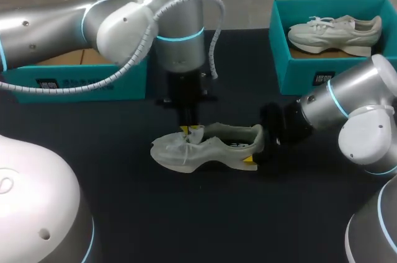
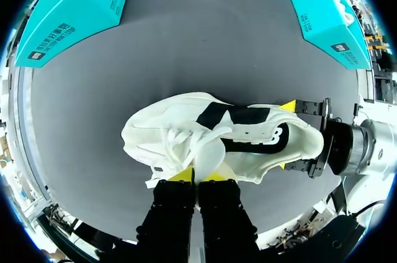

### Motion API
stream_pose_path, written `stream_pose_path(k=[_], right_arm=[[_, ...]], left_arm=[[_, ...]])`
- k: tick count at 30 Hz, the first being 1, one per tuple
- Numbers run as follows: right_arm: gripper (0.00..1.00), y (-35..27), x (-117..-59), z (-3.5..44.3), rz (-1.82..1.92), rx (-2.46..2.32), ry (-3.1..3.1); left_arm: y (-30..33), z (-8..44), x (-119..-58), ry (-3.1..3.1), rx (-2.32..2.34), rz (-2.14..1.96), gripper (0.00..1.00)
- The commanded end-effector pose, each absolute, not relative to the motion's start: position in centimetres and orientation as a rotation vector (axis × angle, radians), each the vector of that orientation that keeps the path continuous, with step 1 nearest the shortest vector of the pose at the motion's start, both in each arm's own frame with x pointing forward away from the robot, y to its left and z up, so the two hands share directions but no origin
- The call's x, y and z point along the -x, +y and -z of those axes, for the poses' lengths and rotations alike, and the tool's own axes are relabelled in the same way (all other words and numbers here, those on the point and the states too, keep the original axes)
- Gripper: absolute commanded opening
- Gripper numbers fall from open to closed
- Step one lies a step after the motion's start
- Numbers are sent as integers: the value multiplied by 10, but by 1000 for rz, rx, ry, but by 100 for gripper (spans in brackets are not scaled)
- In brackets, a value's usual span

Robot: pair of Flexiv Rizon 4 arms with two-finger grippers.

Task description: Take the shoe out of the shoebox, open the shoe tongue, remove and reinsert the insole, then place the shoe into the shoebox

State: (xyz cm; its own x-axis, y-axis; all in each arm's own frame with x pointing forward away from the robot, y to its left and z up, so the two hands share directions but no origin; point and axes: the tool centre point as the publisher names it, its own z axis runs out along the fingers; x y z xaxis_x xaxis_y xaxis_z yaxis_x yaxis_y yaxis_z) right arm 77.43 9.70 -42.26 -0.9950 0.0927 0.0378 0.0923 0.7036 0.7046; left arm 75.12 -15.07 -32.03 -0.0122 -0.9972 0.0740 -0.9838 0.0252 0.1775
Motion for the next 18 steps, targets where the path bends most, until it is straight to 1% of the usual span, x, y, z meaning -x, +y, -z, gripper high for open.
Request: stream_pose_path(k=[1, 9, 16, 18], right_arm=[[0, 97, -773, 427, -1194, -160, 2898], [0, 97, -773, 427, -1194, -160, 2898], [0, 97, -773, 427, -1194, -160, 2898], [0, 97, -773, 427, -1194, -160, 2898]], left_arm=[[-133, 314, -747, -2054, -2047, 2, 0], [-106, 324, -756, -1981, -2176, 42, 0], [-96, 341, -758, -1978, -2227, 125, 0], [-95, 350, -758, -1970, -2249, 150, 12]])
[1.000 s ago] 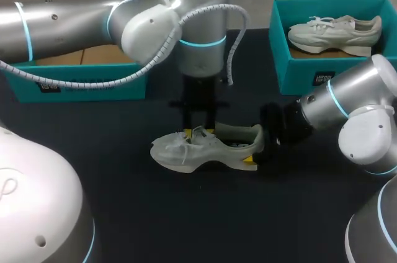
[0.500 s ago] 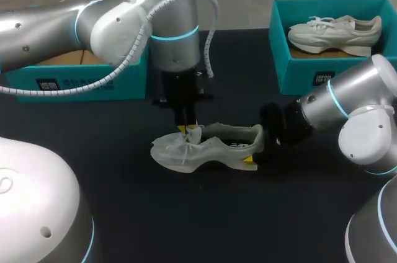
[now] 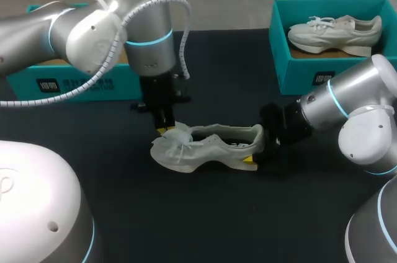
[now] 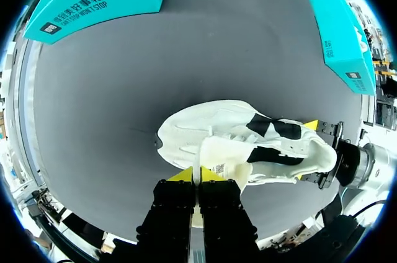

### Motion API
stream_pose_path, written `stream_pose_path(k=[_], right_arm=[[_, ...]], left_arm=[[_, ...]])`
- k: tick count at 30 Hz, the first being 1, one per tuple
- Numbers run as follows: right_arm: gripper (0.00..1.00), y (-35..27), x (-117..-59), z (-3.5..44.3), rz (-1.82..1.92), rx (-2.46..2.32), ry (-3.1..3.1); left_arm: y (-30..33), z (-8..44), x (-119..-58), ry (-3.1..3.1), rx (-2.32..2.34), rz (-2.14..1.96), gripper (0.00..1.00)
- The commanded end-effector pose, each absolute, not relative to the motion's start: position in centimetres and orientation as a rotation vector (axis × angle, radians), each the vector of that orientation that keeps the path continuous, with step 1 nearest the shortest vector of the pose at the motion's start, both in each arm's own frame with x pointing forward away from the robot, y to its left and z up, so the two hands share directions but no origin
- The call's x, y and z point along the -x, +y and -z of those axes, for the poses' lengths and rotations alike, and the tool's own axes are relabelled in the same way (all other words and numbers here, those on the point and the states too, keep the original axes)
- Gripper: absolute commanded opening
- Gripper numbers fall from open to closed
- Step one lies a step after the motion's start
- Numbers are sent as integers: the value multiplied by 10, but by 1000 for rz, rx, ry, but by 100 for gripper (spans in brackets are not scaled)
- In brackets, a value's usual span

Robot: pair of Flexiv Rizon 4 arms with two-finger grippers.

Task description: Take the shoe out of the shoebox, open the shoe tongue, remove and reinsert the insole, then place the shoe into the shoebox

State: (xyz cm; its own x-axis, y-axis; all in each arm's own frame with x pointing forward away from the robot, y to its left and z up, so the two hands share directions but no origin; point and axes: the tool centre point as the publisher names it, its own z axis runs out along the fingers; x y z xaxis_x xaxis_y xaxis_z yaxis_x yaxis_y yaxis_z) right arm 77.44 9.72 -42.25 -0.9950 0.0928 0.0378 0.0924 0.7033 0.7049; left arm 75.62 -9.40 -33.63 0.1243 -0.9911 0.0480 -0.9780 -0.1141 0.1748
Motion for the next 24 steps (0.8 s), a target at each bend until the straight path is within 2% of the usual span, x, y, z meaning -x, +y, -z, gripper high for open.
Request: stream_pose_path(k=[1, 3, 9, 10, 11, 24], right_arm=[[0, 97, -773, 427, -1194, -160, 2898], [0, 97, -773, 427, -1194, -160, 2898], [0, 97, -773, 427, -1194, -160, 2898], [0, 97, -773, 427, -1194, -160, 2898], [0, 97, -773, 427, -1194, -160, 2898], [0, 97, -773, 427, -1194, -160, 2898]], left_arm=[[-94, 355, -758, -1964, -2254, 157, 15], [-92, 363, -759, -1950, -2253, 164, 18], [-92, 376, -760, -1936, -2290, 207, 51], [-93, 376, -760, -1936, -2289, 210, 81], [-93, 376, -760, -1936, -2289, 212, 100], [-94, 340, -763, -1998, -2230, 60, 100]])
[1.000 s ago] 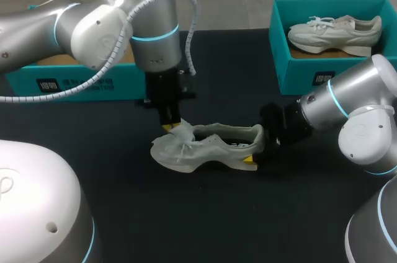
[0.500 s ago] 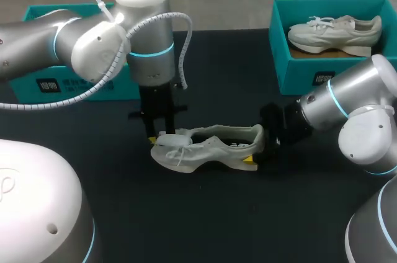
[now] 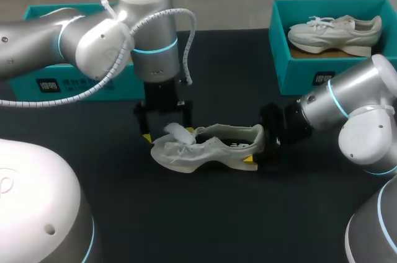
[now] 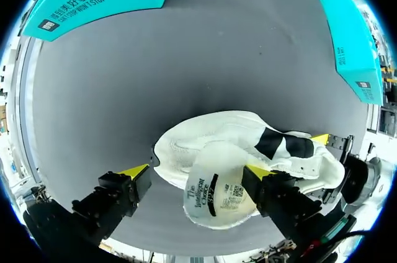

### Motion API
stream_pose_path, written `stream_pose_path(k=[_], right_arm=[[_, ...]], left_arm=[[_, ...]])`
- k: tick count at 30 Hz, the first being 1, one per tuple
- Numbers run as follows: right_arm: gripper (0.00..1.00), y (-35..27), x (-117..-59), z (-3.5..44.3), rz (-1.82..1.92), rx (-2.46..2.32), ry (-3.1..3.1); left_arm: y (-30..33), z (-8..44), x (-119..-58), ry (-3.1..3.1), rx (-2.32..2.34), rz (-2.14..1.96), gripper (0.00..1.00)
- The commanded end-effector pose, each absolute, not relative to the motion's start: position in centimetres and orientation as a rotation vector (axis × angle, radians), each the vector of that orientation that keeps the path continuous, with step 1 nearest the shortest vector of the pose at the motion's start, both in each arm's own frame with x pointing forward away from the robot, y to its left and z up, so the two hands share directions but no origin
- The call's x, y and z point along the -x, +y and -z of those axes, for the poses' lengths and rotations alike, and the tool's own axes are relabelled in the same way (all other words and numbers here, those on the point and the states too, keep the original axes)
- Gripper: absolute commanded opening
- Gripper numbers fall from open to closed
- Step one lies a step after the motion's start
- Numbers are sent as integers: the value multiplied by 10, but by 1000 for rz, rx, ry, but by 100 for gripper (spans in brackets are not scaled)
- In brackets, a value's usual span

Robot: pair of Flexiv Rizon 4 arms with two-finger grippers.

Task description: Take the shoe out of the shoebox, open the shoe tongue, remove and reinsert the insole, then place the shoe into the shoebox

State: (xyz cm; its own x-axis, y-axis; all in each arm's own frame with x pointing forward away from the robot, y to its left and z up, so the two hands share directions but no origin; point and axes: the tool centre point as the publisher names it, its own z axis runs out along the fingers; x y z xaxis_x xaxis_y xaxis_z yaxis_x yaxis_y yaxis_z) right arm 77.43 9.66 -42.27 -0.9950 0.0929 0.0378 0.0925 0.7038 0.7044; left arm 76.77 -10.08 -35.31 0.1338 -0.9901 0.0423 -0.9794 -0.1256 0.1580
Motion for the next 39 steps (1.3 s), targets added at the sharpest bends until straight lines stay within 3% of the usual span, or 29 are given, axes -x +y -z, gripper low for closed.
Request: stream_pose_path(k=[1, 9, 22, 39], right_arm=[[0, 97, -773, 427, -1194, -160, 2898], [0, 97, -773, 427, -1194, -160, 2898], [0, 97, -773, 427, -1194, -160, 2898], [0, 97, -773, 427, -1194, -160, 2898]], left_arm=[[-95, 338, -765, -2012, -2218, 54, 100], [-98, 327, -776, -2161, -2018, -51, 100], [-125, 291, -804, -2742, -1152, 143, 100], [-147, 235, -797, -2967, -278, -90, 100]])
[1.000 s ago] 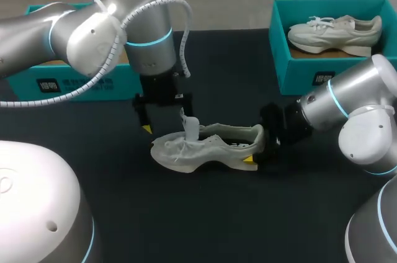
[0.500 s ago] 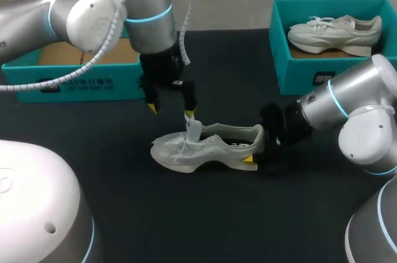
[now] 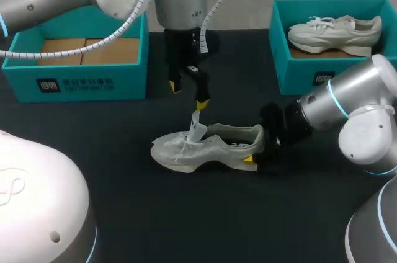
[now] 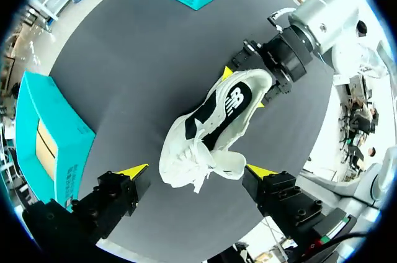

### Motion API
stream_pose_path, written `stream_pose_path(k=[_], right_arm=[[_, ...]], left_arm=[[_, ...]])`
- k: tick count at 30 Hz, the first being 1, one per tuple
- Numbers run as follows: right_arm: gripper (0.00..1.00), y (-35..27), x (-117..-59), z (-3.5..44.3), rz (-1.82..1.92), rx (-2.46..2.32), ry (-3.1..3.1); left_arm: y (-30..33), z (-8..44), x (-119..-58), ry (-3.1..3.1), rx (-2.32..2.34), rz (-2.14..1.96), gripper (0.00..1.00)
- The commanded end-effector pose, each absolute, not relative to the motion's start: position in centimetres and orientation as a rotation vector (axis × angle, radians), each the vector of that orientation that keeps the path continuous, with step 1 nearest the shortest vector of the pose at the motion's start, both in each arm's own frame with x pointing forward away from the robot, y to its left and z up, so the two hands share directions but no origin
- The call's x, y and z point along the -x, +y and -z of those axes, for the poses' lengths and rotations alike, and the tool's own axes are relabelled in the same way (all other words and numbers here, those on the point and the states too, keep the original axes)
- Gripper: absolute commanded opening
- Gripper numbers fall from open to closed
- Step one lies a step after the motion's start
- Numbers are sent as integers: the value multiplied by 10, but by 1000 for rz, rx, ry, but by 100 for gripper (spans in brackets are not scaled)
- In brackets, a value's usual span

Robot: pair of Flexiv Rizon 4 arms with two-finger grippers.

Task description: Take the shoe out of the shoebox, open the shoe tongue, remove and reinsert the insole, then place the shoe into the shoebox

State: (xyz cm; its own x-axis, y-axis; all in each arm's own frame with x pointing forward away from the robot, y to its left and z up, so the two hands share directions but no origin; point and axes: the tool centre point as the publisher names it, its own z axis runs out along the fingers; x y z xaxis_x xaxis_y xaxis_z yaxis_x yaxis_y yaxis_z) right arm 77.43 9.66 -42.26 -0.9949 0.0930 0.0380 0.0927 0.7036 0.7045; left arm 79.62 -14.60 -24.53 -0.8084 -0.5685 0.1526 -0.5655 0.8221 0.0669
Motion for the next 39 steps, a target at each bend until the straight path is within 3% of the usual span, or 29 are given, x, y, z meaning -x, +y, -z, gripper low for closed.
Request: stream_pose_path(k=[1, 15, 16, 18, 39], right_arm=[[0, 97, -773, 427, -1194, -160, 2898], [0, 97, -773, 427, -1194, -160, 2898], [0, 97, -773, 427, -1194, -160, 2898], [0, 97, -773, 427, -1194, -160, 2898], [0, 97, -773, 427, -1194, -160, 2898]], left_arm=[[-147, 235, -797, -2967, -278, -90, 100], [-158, 233, -794, -2988, -247, -142, 100], [-161, 233, -794, -2970, -234, -149, 90], [-169, 234, -792, -2980, -202, -126, 0], [-208, 263, -779, -2984, -12, -160, 0]])
